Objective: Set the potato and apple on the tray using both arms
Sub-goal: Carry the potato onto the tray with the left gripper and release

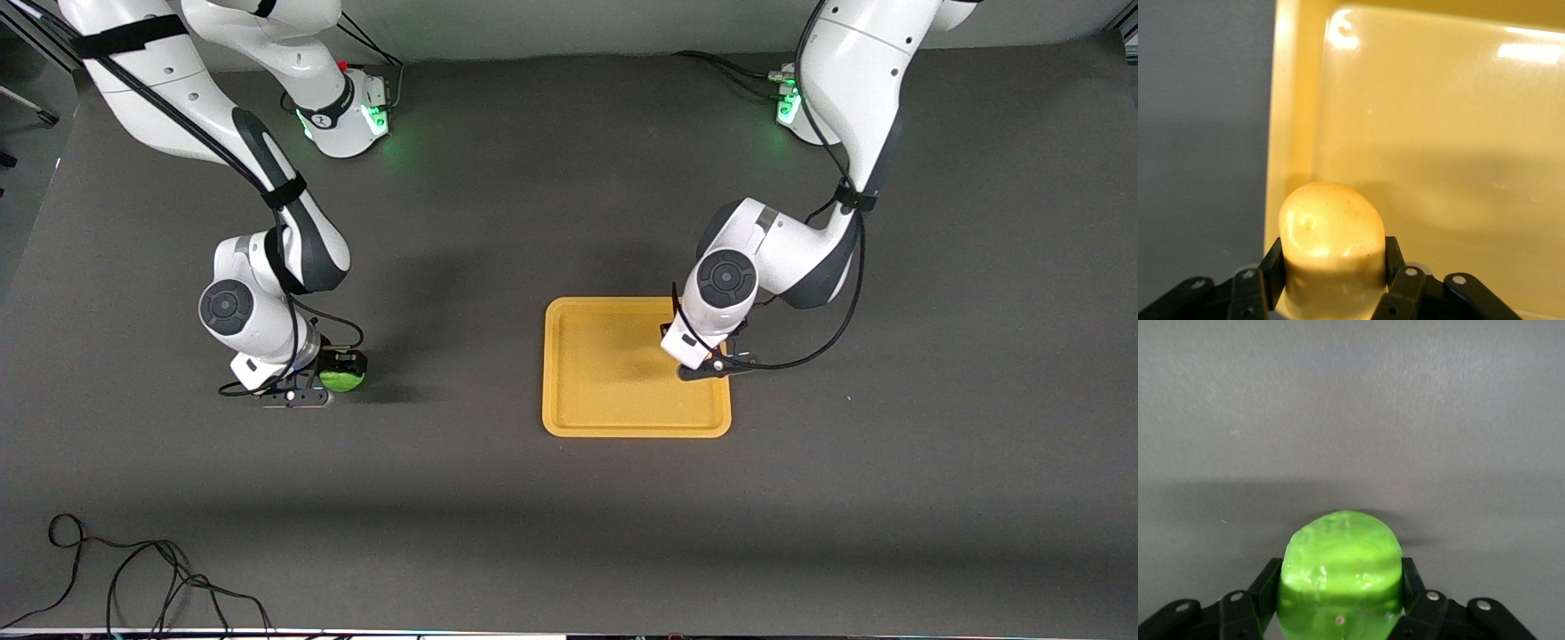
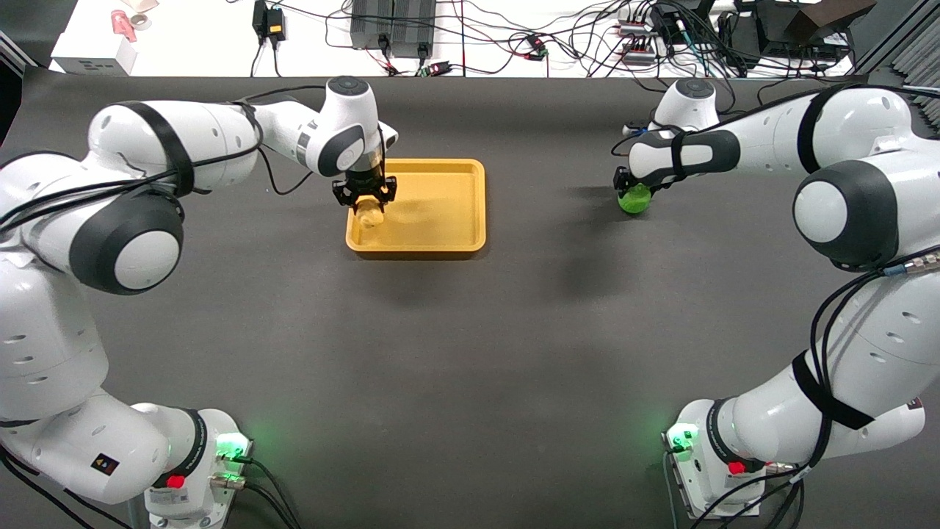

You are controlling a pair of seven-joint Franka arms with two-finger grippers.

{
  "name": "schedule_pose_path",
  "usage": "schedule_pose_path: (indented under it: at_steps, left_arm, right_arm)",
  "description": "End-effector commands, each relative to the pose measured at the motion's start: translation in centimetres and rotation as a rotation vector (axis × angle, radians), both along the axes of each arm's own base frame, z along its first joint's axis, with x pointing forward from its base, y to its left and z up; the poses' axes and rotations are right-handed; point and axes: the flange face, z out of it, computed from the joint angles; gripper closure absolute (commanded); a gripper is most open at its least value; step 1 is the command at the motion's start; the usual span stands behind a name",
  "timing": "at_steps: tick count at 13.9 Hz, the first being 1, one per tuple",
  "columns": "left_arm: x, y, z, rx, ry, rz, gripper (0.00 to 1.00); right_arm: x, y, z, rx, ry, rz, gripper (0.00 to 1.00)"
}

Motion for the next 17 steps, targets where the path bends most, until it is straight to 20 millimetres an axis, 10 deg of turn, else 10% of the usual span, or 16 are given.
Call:
schedule_pose_path:
  at_steps: [1,2,4,8,11,14,17]
  left_arm:
    - [0.6,-0.8,-0.9,0.008,-0.027,0.034,0.76]
    - [0.6,-0.8,-0.8,0.007,-0.028,0.034,0.68]
    - [0.7,-0.8,-0.8,0.008,-0.031,0.028,0.00]
    - [1.3,0.0,0.5,0.005,-0.036,0.028,0.00]
    - [2.5,3.3,7.3,0.003,-0.046,-0.022,0.00]
    - [3.1,9.3,15.1,0.008,-0.041,-0.126,0.00]
    - [3.1,15.5,20.3,-0.001,-0.042,-0.186,0.00]
  right_arm:
    - [1.1,1.1,3.4,-0.014,0.001,-0.043,0.60]
    - [1.7,1.5,5.3,-0.025,0.035,-0.053,0.63]
    - [2.7,3.4,9.1,-0.036,0.123,-0.049,0.71]
    - [4.1,8.2,14.9,0.108,0.152,-0.085,0.75]
    - [4.7,15.9,18.0,0.193,0.110,-0.171,0.75]
    - [4.3,27.1,17.9,0.212,0.073,-0.267,0.75]
    - [2.9,37.0,13.8,0.227,0.049,-0.302,0.75]
